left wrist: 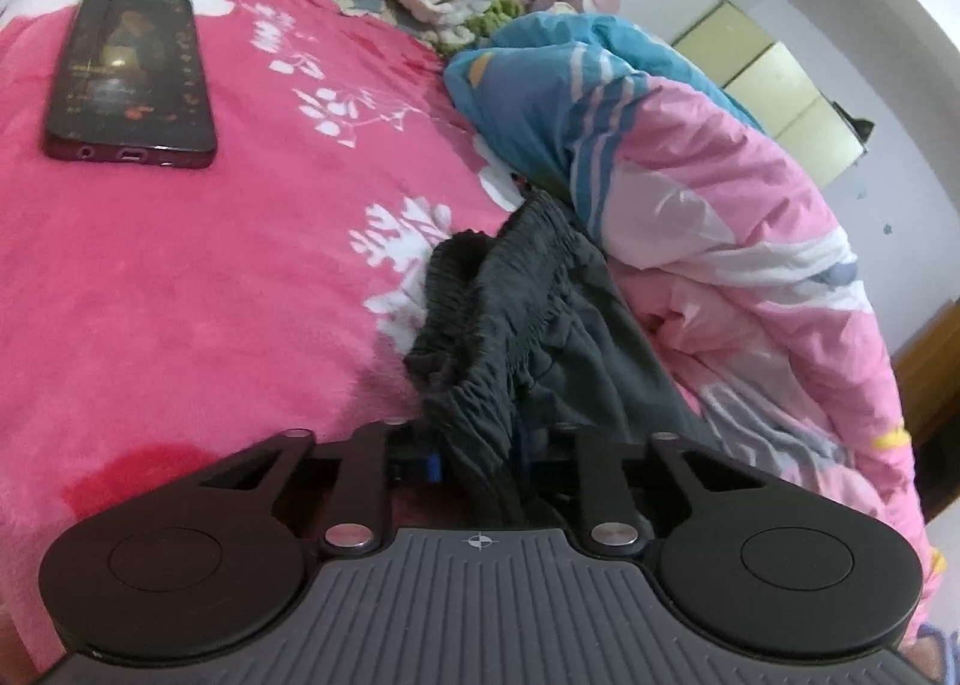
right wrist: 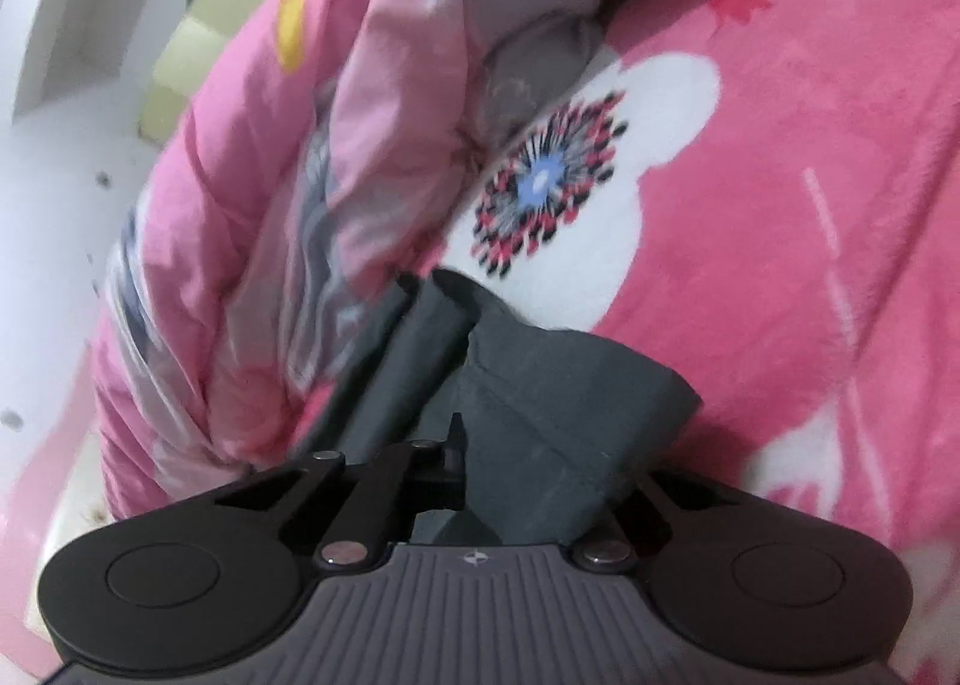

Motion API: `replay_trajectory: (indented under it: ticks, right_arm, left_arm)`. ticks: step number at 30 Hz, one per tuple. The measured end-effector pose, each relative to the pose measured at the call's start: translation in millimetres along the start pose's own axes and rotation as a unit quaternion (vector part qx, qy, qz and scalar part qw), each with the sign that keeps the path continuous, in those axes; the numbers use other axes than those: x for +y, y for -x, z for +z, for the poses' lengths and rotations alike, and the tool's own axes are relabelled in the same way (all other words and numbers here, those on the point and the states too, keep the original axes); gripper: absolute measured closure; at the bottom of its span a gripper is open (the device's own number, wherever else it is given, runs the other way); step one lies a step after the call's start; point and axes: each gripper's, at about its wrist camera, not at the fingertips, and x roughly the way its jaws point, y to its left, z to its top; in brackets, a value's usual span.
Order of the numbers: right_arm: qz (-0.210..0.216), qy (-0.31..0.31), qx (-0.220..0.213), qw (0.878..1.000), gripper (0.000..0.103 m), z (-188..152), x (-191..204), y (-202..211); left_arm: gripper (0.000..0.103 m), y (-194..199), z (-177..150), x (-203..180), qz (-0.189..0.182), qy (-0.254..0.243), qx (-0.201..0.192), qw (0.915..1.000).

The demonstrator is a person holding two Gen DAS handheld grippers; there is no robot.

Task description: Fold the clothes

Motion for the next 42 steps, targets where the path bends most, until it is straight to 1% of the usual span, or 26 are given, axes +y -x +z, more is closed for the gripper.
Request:
replay_trajectory:
  ticks: [2, 5, 10, 13, 16, 18, 19, 21, 22, 23, 25, 26, 27, 28, 29, 30, 32, 33, 34, 36, 38, 39, 40, 41, 42]
  right_arm:
    - [0.013, -0.009, -0.021, 1.0, 0.1, 1, -1, 16]
    - [0.014, -0.009, -0.04, 0.999, 0.1, 0, -2, 44]
    - [0.011, -0.017, -0.073, 0.997, 0.1, -6, -16, 115]
    - [-0.001, -0.024, -0.092, 0.995, 0.1, -17, -29, 170]
    - [-0.016, -0.033, -0.104, 0.994, 0.1, -33, -42, 225]
    - [-0.035, -0.021, -0.098, 0.994, 0.1, -43, -48, 250]
    - [-0.049, -0.011, -0.086, 0.995, 0.099, -45, -52, 256]
    - [-0.089, 0.011, -0.049, 0.995, 0.094, -44, -61, 258]
    - [-0.115, 0.022, -0.026, 0.993, 0.08, -42, -66, 256]
    - [-0.14, 0.033, -0.003, 0.99, 0.061, -40, -72, 253]
    - [-0.152, 0.023, 0.011, 0.988, 0.06, -36, -83, 261]
    - [-0.155, 0.014, 0.01, 0.988, 0.057, -33, -85, 269]
    - [-0.16, 0.005, 0.006, 0.987, 0.053, -30, -86, 278]
    - [-0.174, 0.009, -0.011, 0.985, 0.042, -27, -83, 289]
    - [-0.192, 0.02, -0.035, 0.98, 0.036, -25, -77, 300]
    - [-0.211, 0.031, -0.059, 0.975, 0.035, -23, -72, 312]
    - [-0.237, 0.064, -0.111, 0.963, 0.034, -23, -54, 330]
    - [-0.234, 0.093, -0.139, 0.958, 0.034, -26, -40, 335]
    - [-0.22, 0.127, -0.156, 0.955, 0.034, -29, -25, 335]
    - [-0.171, 0.21, -0.151, 0.951, 0.033, -39, 15, 315]
    - [-0.113, 0.291, -0.108, 0.944, 0.034, -61, 54, 275]
    - [-0.083, 0.331, -0.083, 0.936, 0.034, -74, 73, 253]
    - [-0.052, 0.37, -0.058, 0.926, 0.034, -86, 93, 231]
    - [-0.021, 0.407, -0.033, 0.913, 0.034, -99, 113, 209]
    - [0.01, 0.443, -0.007, 0.897, 0.034, -111, 132, 188]
  left_arm:
    - [0.088, 2, 2, 0, -0.016, 0.012, 0.009, 0.9998]
    - [0.089, 7, 3, -3, -0.04, 0.023, 0.028, 0.9986]
    - [0.089, 20, -8, -13, -0.085, 0.04, 0.08, 0.9923]
    - [0.089, 37, -21, -22, -0.115, 0.023, 0.114, 0.9866]
    - [0.089, 54, -33, -24, -0.129, 0.009, 0.152, 0.9799]
    - [0.089, 64, -42, -22, -0.129, -0.004, 0.17, 0.977]
    - [0.088, 66, -46, -21, -0.124, -0.016, 0.176, 0.9764]
    - [0.087, 66, -54, -17, -0.116, -0.043, 0.188, 0.9744]
    - [0.085, 66, -56, -13, -0.115, -0.046, 0.193, 0.9733]
    - [0.085, 66, -56, -11, -0.122, -0.049, 0.194, 0.9721]
    - [0.075, 74, -54, -10, -0.13, -0.068, 0.191, 0.9707]
    - [0.072, 79, -52, -10, -0.13, -0.08, 0.186, 0.9705]
    - [0.065, 85, -51, -10, -0.129, -0.094, 0.176, 0.9713]
    - [0.058, 91, -49, -9, -0.128, -0.107, 0.166, 0.9719]
    - [0.054, 98, -46, -8, -0.128, -0.118, 0.155, 0.9725]
    - [0.05, 104, -43, -7, -0.13, -0.126, 0.141, 0.9733]
    - [0.046, 114, -36, -6, -0.136, -0.141, 0.113, 0.9741]
    - [0.043, 118, -33, -6, -0.141, -0.148, 0.097, 0.9742]
    - [0.038, 119, -31, -7, -0.146, -0.152, 0.084, 0.9738]
    - [0.035, 114, -28, -11, -0.158, -0.161, 0.072, 0.9715]
    - [0.035, 101, -30, -16, -0.155, -0.171, 0.076, 0.97]
    - [0.037, 96, -33, -20, -0.154, -0.178, 0.078, 0.9689]
    - [0.041, 90, -36, -24, -0.152, -0.185, 0.079, 0.9677]
    - [0.043, 85, -39, -26, -0.15, -0.193, 0.083, 0.9662]
    - [0.049, 82, -42, -27, -0.149, -0.199, 0.088, 0.9646]
